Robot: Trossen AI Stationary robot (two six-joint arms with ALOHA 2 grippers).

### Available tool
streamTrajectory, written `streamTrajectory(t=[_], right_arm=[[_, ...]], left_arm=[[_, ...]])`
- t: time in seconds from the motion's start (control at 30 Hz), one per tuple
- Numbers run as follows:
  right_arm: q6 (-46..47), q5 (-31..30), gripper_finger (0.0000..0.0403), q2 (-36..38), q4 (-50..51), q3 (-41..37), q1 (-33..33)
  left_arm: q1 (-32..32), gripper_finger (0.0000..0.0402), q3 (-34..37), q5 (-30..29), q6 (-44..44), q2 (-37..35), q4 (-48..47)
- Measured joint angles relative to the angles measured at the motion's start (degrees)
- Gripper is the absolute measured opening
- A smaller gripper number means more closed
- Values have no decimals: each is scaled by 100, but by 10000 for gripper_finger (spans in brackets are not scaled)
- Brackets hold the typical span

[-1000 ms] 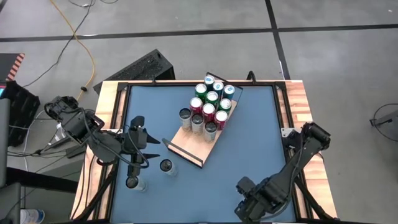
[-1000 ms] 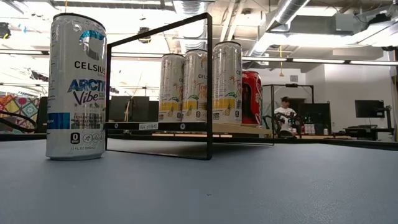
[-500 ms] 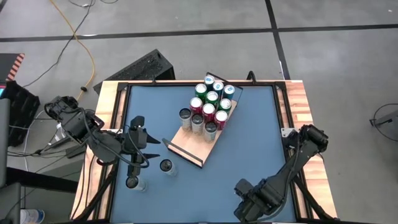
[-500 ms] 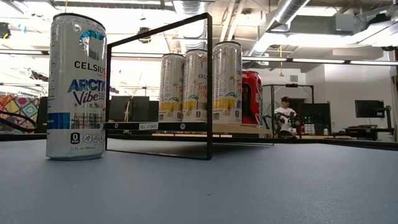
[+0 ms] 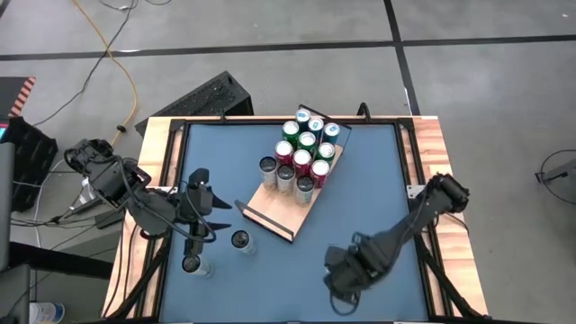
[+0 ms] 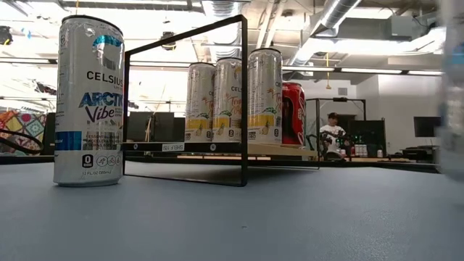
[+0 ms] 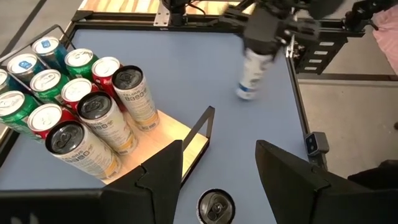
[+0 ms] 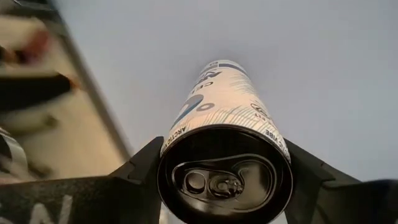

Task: Place canned beverage on shelf
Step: Put the right white blue soda can on the shelf

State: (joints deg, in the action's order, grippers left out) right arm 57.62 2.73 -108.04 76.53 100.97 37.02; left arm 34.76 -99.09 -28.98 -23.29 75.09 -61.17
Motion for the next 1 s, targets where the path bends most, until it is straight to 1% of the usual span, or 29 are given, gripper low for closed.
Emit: streamTrajectory(t=[0.17, 0.3, 0.43, 0.53, 0.67, 0.77, 1.0], right_arm=[[-1733, -22, 222, 10, 984, 534, -580], [-3338, -370, 222, 10, 1343, 1096, -1010], [-4587, -951, 222, 14, 1330, 1619, -1355], [-5702, -1217, 222, 21, 1347, 1852, -1558], [-7167, -1600, 222, 21, 1355, 1908, -1726], [-7985, -1844, 222, 13, 1305, 1908, -1817], [-9600, -1771, 222, -5, 754, 1908, -1955]], left_arm=[[2, 187, 0, 20, -7, 0, 0], [0, 187, 0, 20, -11, 0, 0], [0, 187, 0, 19, -20, 0, -2], [0, 187, -1, 18, -51, 0, -2], [0, 187, 0, 16, -55, 0, -3], [1, 187, -1, 14, -55, 0, -10], [2, 187, 0, -186, -165, 0, -186]])
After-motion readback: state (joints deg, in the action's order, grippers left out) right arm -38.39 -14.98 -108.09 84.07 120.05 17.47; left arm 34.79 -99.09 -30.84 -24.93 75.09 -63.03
